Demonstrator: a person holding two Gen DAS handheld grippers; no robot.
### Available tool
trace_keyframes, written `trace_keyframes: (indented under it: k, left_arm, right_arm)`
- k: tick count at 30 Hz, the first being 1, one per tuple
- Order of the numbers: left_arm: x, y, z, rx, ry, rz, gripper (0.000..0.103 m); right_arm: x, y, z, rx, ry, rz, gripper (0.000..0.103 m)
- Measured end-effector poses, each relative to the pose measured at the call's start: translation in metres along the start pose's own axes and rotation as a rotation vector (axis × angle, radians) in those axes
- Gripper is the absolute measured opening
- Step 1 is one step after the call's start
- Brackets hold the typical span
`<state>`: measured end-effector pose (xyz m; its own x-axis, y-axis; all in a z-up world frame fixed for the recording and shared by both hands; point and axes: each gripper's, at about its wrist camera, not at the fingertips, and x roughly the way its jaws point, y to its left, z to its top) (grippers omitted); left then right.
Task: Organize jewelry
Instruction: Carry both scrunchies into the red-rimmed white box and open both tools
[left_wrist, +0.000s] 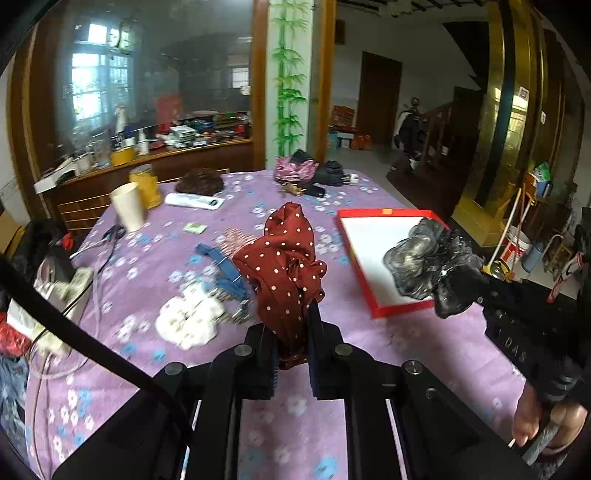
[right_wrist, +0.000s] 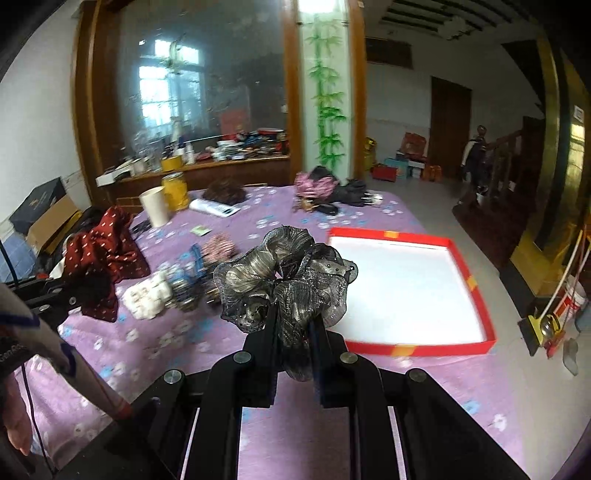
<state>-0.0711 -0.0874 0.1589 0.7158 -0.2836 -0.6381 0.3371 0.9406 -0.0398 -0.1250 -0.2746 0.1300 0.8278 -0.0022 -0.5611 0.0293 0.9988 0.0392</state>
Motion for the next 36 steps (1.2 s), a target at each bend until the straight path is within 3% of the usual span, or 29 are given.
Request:
trace_keyframes:
  k: [6,13,20,29,32,34,36]
  left_arm:
    - [0.042,-0.026,0.053,0.032,0.019,-0.041,0.012]
    - [0.131,-0.067,0.096,0.051,0.113,-0.085,0.012]
    - [0.227,-0.109,0.108,0.078,0.232,-0.123,0.012]
    - [0.301,-0.131,0.107,0.072,0.324,-0.141,0.016]
    - [0.309,-0.131,0.103,0.059,0.328,-0.13,0.027]
    - [0.311,-0.128,0.101,0.044,0.327,-0.129,0.034]
    - [0.306,-0.123,0.1,0.04,0.318,-0.136,0.037]
  right_arm:
    - [0.023,-0.064,0.031,0.043,0.016,-0.051,0.015]
    - [0.079,-0.125,0.053,0.098,0.092,-0.087,0.015]
    - [0.142,-0.187,0.054,0.246,0.187,-0.046,0.015]
    - [0.19,-0.207,0.051,0.296,0.248,-0.041,0.017]
    - [0.195,-0.211,0.049,0.32,0.237,-0.043,0.032]
    - [0.194,-0.213,0.048,0.338,0.228,-0.036,0.058]
    - [0.187,-0.211,0.047,0.332,0.221,-0.041,0.058]
